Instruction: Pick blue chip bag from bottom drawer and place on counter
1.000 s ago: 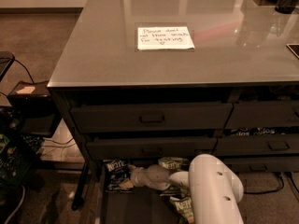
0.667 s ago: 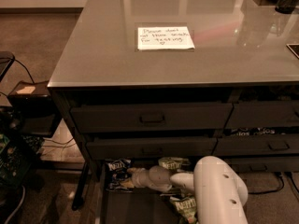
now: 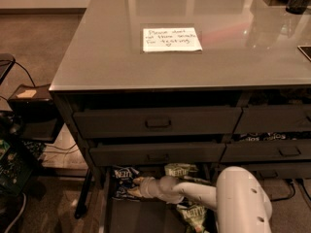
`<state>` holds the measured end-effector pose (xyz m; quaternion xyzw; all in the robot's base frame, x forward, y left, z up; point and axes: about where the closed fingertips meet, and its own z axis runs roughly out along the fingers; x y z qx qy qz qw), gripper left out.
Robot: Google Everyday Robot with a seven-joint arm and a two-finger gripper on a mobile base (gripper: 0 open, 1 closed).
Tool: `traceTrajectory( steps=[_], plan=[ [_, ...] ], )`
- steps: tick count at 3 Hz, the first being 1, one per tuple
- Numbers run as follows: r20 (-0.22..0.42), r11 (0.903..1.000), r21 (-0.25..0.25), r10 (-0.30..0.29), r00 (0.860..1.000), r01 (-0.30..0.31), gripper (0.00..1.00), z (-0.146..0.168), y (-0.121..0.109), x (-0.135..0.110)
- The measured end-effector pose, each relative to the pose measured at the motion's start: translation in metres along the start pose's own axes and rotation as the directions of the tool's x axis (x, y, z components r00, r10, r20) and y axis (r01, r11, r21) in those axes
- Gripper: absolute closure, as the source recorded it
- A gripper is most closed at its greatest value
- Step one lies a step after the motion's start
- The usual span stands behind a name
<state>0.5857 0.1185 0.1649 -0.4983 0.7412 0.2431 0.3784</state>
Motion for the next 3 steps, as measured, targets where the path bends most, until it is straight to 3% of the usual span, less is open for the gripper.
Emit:
traceTrajectory(
  steps=[2, 3],
  plan=[
    [0.030, 0.9984, -0.021, -0.052, 0.998, 0.053, 1.00, -0.064, 0.020, -0.014],
    [0.023, 0.9961, -0.027, -0.084, 0.996, 0.084, 1.00, -0.110, 0.030, -0.025]
  ],
)
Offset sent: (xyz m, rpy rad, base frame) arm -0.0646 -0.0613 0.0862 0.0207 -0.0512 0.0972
